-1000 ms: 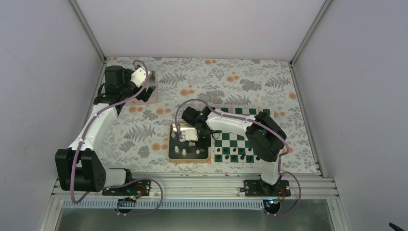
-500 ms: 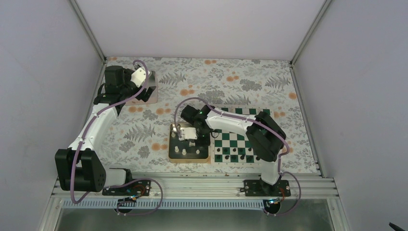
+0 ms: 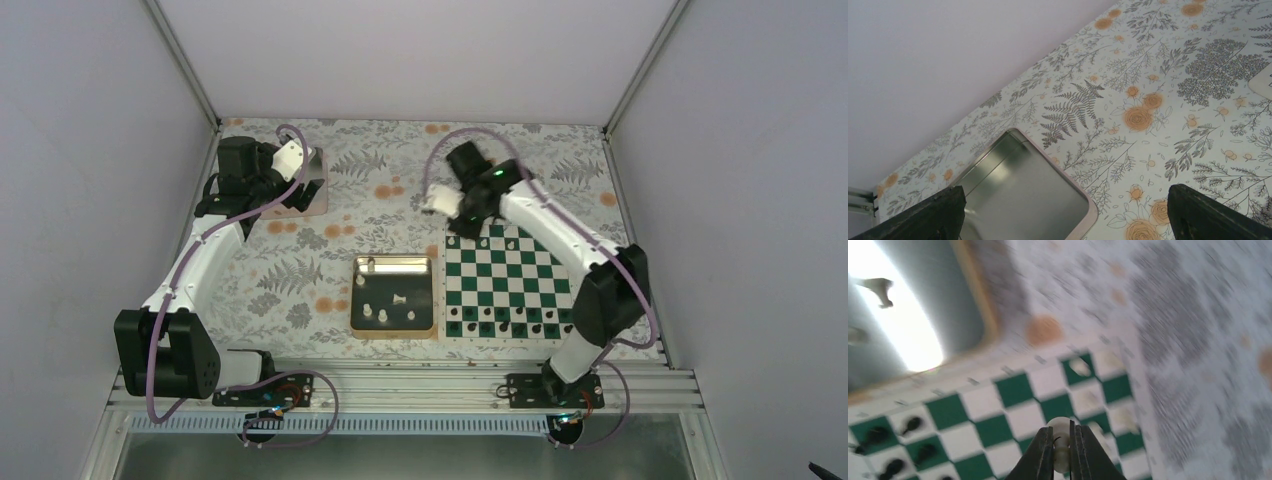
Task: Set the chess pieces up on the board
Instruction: Pick up the chess piece from the storage box, then place the chess piece on the chessboard.
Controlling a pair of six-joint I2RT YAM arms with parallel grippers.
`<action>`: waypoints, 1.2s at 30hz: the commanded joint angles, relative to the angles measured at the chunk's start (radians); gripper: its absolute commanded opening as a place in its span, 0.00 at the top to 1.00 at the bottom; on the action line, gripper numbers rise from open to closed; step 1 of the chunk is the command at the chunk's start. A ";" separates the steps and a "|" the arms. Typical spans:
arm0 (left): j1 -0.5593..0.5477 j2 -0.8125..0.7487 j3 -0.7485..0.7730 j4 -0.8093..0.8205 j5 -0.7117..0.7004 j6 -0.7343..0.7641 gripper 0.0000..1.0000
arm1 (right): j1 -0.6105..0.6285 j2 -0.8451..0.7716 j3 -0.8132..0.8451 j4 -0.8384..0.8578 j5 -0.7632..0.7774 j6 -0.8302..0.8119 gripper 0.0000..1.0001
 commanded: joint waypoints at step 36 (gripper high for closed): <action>0.002 0.003 0.015 -0.004 0.015 0.005 0.00 | -0.674 0.167 -0.228 0.199 -0.109 -0.192 0.92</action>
